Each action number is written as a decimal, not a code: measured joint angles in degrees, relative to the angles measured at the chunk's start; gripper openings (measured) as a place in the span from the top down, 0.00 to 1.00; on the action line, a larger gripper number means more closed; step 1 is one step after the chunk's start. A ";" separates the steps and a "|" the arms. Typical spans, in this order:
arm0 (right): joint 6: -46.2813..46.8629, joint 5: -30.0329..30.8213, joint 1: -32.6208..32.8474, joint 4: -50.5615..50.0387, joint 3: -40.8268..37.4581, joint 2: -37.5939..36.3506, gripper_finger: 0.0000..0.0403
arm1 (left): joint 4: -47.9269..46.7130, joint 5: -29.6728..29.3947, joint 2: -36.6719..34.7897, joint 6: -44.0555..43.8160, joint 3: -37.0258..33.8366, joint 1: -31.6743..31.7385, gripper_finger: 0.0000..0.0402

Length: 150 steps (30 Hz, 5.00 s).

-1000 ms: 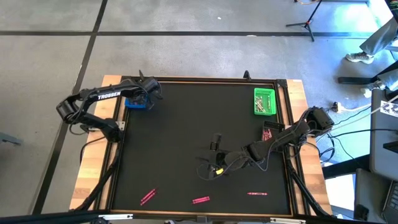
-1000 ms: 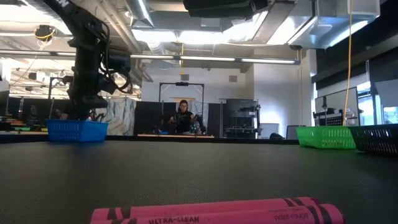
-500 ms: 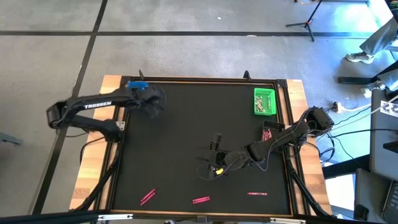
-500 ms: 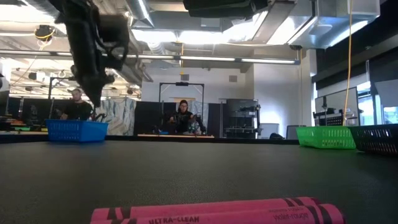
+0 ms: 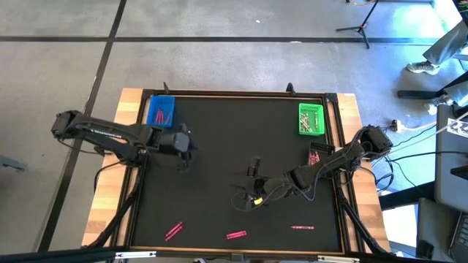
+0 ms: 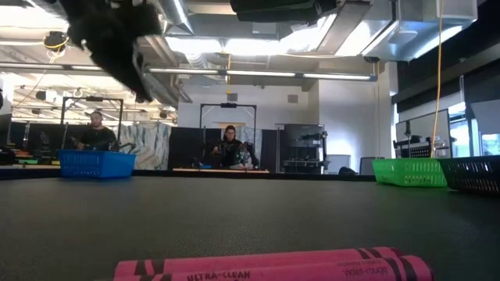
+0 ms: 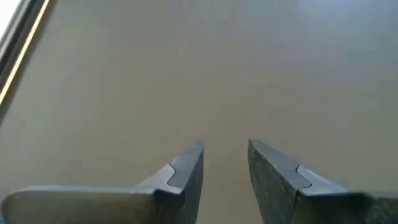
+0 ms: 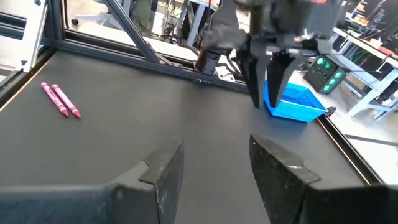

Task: Sort crayons
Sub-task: Put the red crayon into the blue bin

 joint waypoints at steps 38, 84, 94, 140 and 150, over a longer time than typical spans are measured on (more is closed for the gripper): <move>2.97 -1.55 0.00 -1.20 0.00 0.00 0.55 | 2.68 13.82 13.11 -36.52 0.07 -34.68 0.58; 1.62 -1.36 -1.90 -1.11 0.00 0.00 0.55 | 17.82 24.57 30.68 -39.44 2.57 -42.06 0.58; 1.64 -1.51 -1.90 -1.16 0.00 0.00 0.55 | 16.39 23.48 30.77 -32.25 6.86 -45.53 0.58; 1.59 -1.55 -1.88 -1.09 0.00 0.00 0.55 | 5.28 20.67 29.63 -8.94 7.78 -52.40 0.58; 1.44 -1.55 -1.90 -1.04 0.00 0.00 0.55 | 3.18 16.38 35.29 3.62 8.06 -57.27 0.58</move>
